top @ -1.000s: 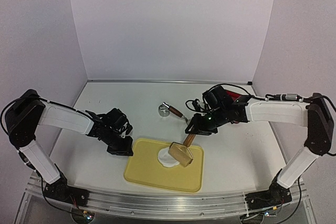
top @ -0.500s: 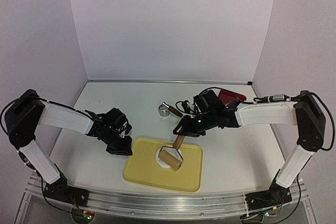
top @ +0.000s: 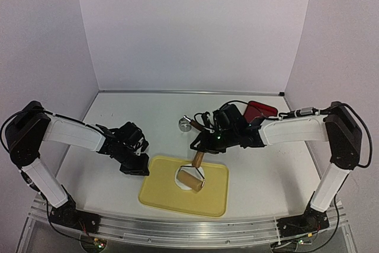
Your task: Roll out the dumpling wrappers from the dough
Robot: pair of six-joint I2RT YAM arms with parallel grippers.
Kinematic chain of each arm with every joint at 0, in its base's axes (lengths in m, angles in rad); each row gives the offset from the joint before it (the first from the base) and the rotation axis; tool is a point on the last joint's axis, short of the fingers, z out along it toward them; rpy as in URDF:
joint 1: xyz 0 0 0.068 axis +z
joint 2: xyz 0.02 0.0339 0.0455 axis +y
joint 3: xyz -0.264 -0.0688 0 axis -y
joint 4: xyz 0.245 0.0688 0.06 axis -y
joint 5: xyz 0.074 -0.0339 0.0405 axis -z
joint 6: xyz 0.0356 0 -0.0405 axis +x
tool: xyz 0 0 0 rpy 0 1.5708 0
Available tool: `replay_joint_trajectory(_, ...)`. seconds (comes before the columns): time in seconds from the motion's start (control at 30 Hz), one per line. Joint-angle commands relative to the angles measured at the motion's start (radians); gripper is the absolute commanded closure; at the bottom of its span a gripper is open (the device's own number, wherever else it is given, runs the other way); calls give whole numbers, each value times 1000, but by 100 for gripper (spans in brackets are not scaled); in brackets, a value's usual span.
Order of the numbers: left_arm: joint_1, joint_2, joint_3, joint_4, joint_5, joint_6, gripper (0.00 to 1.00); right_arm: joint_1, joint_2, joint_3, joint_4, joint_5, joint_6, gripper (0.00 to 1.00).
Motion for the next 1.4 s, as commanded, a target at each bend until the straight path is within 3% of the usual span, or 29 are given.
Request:
replay_joint_trajectory(0.0, -5, 21, -21, 21, -19, 3, 100, 78, 179, -92, -279, 106, -93, 100)
replay_joint_trajectory(0.97, -4, 25, -31, 12, -6, 19, 100, 131, 239, -123, -151, -7, -47, 100)
replay_joint_trajectory(1.27, -5, -14, -23, -39, -24, 25, 100, 143, -38, -127, -143, -56, -115, 100)
replay_joint_trajectory(1.37, -4, -52, -32, -54, -31, 15, 100, 142, -138, -76, -218, -70, -150, 100)
